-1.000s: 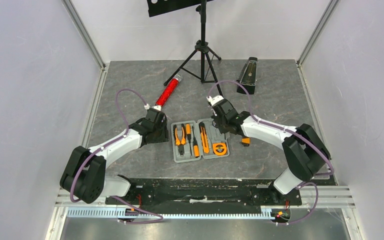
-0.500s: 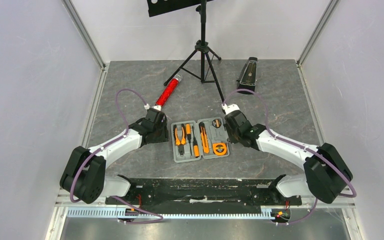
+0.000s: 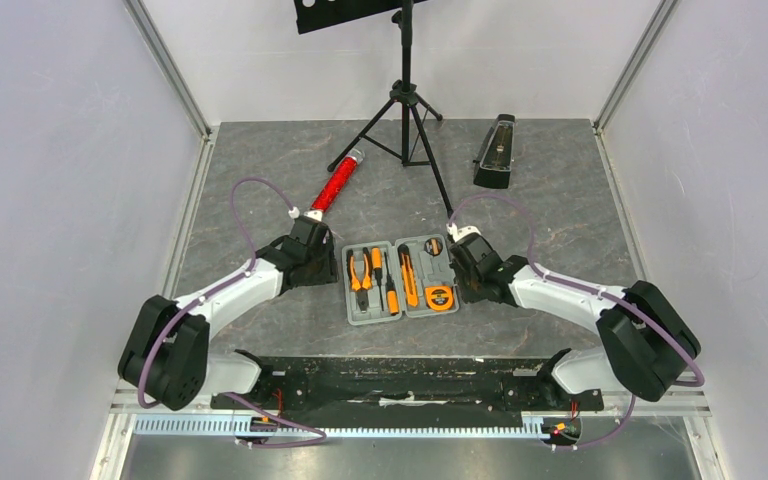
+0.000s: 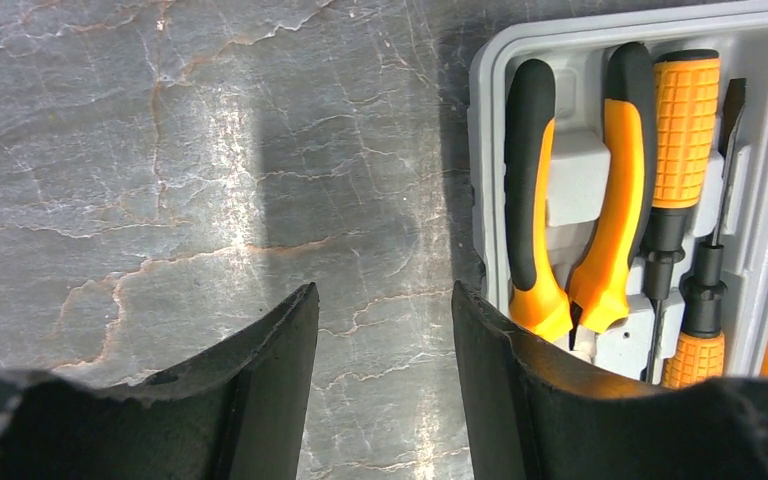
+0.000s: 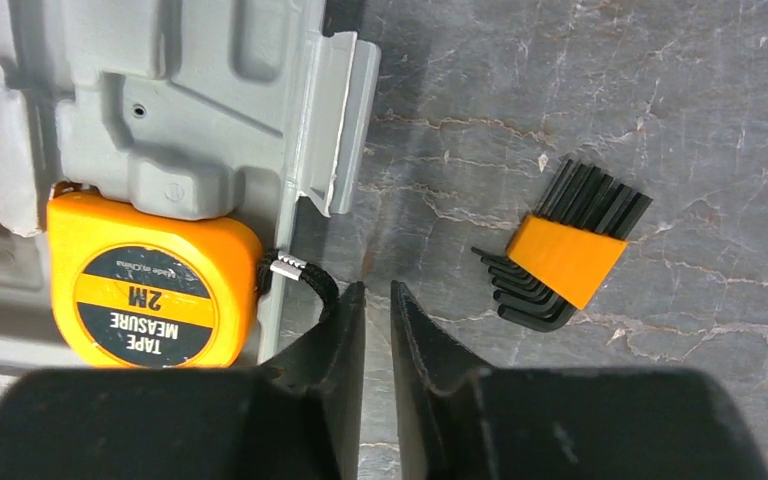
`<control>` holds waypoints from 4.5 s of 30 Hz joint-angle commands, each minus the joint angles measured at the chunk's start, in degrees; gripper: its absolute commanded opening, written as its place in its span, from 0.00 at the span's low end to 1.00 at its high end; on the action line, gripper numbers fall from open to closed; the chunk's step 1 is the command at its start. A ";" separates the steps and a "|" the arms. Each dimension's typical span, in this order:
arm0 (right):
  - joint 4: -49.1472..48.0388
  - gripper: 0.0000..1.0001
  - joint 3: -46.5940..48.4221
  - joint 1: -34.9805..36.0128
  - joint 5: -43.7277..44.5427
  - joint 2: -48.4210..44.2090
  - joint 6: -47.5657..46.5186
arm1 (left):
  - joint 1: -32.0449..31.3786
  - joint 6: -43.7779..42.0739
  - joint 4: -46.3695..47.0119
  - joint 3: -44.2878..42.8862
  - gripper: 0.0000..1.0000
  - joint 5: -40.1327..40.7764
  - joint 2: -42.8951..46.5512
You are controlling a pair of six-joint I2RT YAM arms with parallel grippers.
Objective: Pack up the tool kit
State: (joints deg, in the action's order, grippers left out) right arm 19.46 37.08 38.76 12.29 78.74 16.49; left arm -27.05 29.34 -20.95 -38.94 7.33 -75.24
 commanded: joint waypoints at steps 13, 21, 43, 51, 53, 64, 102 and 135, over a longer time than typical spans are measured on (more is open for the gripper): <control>7.71 0.36 10.35 -2.95 5.29 -2.24 -0.99 | 0.24 -6.83 -4.35 -9.97 0.59 4.01 9.34; 9.49 0.45 10.16 -9.06 6.43 -4.84 -1.19 | 0.33 -17.70 -6.58 -15.48 0.60 12.35 13.49; 5.41 0.61 5.89 -18.02 -5.19 2.43 1.50 | 1.12 -22.93 -1.72 -9.93 0.61 18.16 17.36; 4.15 0.57 6.60 -18.10 -3.99 4.84 0.73 | 1.38 -22.84 -1.86 -9.76 0.61 18.17 17.47; 4.03 0.57 7.01 -18.18 -4.26 5.26 0.70 | 1.38 -22.91 -1.90 -9.67 0.61 18.16 17.41; 4.97 0.60 8.82 -18.72 -2.65 1.88 5.69 | 1.47 -22.58 -1.99 -9.49 0.61 17.50 17.39; 3.97 0.33 4.17 -18.81 2.56 2.63 14.07 | 2.04 -20.29 -2.17 -9.40 0.61 14.84 17.50; 28.17 0.61 26.31 -23.28 -7.82 19.34 7.99 | 2.41 -21.36 -2.43 -9.10 0.61 16.16 19.94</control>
State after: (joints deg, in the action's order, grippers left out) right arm 44.97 62.19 16.80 6.79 97.36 24.80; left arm -25.08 8.60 -25.15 -48.31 22.44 -56.40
